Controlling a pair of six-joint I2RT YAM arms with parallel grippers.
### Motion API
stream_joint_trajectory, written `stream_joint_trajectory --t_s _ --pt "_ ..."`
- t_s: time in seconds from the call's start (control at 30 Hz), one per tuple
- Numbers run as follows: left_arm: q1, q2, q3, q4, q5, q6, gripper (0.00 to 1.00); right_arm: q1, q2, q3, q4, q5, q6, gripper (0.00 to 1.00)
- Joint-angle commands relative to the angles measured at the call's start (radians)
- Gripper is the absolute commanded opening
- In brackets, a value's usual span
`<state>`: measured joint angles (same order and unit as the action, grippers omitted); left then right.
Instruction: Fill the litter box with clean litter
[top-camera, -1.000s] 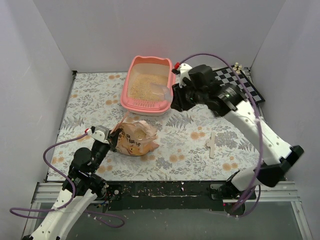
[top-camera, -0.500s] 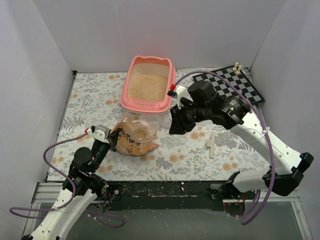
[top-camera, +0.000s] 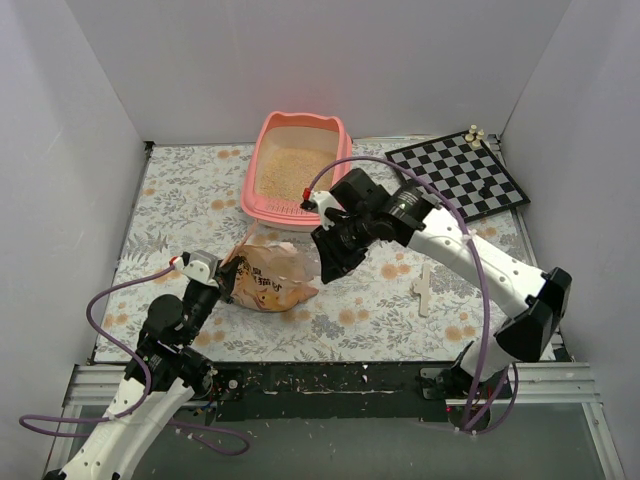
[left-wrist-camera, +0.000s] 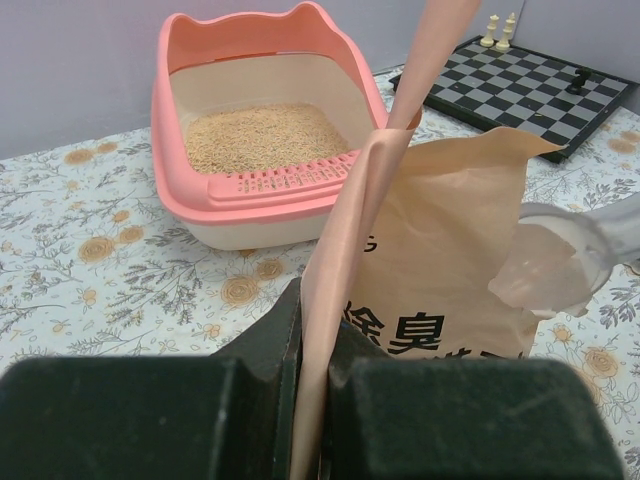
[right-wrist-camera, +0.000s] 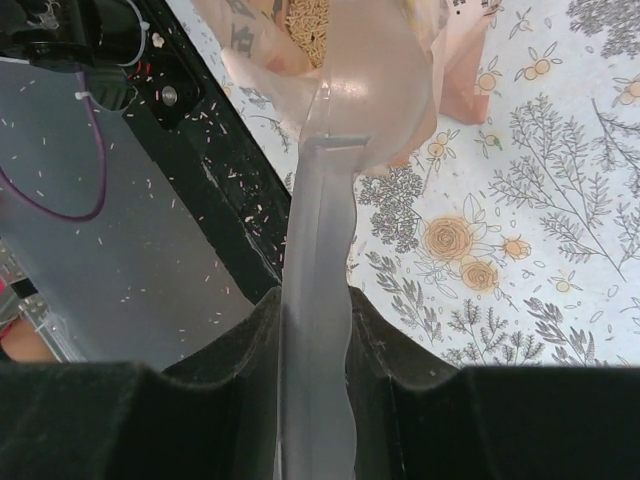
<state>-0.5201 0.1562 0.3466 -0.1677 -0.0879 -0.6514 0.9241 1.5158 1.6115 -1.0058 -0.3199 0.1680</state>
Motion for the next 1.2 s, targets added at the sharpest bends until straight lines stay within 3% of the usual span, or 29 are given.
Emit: stream_joint_trajectory --t_s 0.0,0.2,0.47,0.83,1.0,1.17 --pt "-0.001 -0.021 0.032 0.091 -0.007 -0.004 0.0 0.002 0.093 0.093 -0.045 -0.093 -0.032 0.01" --pt "-0.001 -0.041 0.031 0.089 -0.003 -0.004 0.0 -0.022 0.214 0.117 0.001 -0.217 0.017 0.01" --pt "-0.001 -0.058 0.032 0.092 0.025 -0.01 0.0 -0.143 0.325 0.021 0.125 -0.471 0.119 0.01" --pt "-0.001 -0.072 0.028 0.096 0.034 -0.01 0.0 -0.142 0.509 -0.033 0.403 -0.66 0.212 0.01" --pt "-0.001 -0.067 0.028 0.094 0.025 -0.007 0.0 -0.12 0.524 -0.1 0.637 -0.732 0.304 0.01" --pt "-0.001 -0.064 0.028 0.092 0.017 -0.002 0.0 -0.099 0.491 -0.304 1.245 -0.789 0.609 0.01"
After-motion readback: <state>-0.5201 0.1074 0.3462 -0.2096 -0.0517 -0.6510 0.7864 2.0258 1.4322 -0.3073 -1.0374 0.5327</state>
